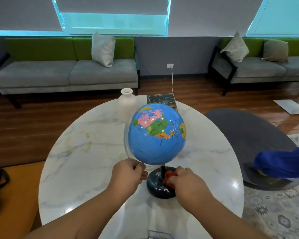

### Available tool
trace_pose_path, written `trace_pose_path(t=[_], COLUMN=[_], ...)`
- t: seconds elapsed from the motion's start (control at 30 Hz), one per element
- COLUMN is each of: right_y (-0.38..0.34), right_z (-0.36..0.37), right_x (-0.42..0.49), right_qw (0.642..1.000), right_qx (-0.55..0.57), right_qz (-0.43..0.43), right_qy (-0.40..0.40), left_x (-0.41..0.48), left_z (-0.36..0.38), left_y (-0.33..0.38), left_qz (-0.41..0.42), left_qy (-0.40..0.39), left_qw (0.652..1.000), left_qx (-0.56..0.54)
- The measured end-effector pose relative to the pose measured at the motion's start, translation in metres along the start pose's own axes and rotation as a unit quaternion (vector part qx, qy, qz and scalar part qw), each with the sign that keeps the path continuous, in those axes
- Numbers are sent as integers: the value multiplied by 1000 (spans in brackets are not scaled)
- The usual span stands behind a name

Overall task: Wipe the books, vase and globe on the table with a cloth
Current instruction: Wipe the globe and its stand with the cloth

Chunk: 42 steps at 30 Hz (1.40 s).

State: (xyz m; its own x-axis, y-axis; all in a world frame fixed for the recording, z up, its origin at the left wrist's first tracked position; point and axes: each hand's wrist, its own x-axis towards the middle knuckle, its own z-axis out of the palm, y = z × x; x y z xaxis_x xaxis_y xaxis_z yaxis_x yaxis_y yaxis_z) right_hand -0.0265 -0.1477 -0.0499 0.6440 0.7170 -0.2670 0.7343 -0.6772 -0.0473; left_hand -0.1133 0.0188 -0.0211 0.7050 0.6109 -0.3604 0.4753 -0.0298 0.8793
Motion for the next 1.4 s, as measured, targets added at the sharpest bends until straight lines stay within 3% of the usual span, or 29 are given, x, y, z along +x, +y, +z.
trace_pose_path(t=[0.13,0.27,0.43,0.63,0.8,0.97,1.1,1.27,1.4], right_y=[-5,-2,0,23,14,33,26,43,34], right_z=[4,0,13,19,33,35,46,48,53], right_x=[-2,1,-2,-5,-17,-14,-21,-21,-27], right_qw=[999,999,999,997,986,986,981,978,973], right_qx=[1,-18,26,59,148,140,169,166,183], right_qz=[-30,24,-36,29,-55,20,-79,4,-107], right_qy=[-25,-11,-11,33,51,93,55,122,90], left_x=[2,-1,1,3,5,4,7,7,10], left_z=[0,2,0,-2,-4,-3,-4,-3,-7], left_y=[0,-2,-2,-8,-8,-10,-10,-12,-11], left_qz=[-2,12,11,-7,-10,-16,-21,-18,-18], left_qy=[1,-2,0,6,2,0,-2,-7,-10], left_qw=[1000,1000,1000,1000,999,999,999,999,999], left_qx=[0,13,6,-16,-34,-44,-48,-41,-42])
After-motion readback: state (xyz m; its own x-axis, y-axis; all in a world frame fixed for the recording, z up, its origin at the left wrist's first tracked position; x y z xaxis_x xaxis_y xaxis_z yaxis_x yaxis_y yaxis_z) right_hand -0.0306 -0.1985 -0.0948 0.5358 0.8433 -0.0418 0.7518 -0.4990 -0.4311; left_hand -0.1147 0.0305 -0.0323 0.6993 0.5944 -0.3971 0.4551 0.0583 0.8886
